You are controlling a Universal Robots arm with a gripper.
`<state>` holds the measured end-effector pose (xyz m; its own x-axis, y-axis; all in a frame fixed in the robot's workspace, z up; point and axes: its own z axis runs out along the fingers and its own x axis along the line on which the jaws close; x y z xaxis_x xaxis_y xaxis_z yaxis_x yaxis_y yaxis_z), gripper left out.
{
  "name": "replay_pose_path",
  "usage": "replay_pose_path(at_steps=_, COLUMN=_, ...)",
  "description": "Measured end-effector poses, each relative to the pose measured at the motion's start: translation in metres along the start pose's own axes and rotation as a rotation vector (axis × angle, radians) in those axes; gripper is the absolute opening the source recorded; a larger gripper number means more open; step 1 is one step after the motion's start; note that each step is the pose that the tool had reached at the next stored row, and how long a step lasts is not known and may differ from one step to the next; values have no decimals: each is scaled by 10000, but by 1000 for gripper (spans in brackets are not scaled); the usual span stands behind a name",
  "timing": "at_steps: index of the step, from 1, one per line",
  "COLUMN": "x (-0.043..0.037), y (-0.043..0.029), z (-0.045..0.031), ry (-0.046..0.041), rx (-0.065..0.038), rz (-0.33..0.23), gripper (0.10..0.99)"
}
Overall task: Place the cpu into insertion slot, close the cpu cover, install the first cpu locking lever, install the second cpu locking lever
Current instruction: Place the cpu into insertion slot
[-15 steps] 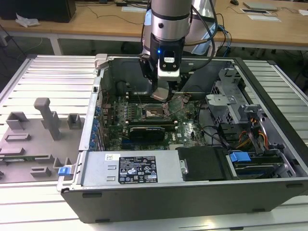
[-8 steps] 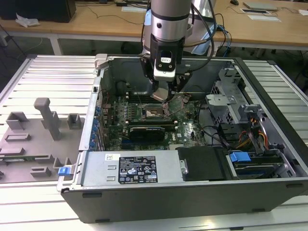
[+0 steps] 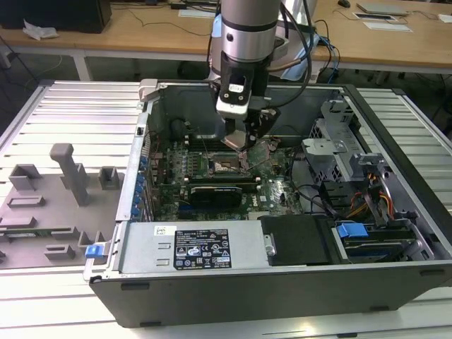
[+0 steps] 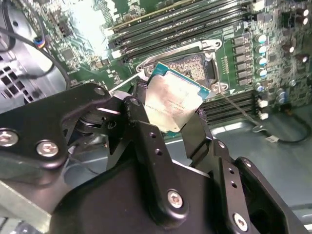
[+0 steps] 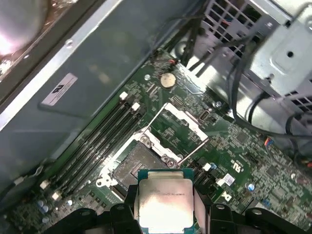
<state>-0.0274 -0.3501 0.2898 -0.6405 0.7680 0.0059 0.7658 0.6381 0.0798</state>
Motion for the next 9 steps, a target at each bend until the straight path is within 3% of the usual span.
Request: replay_pose_path(at_steps=9, x=0, y=-2, z=29, ry=-161, rx=-11, rz=2002, gripper=537)
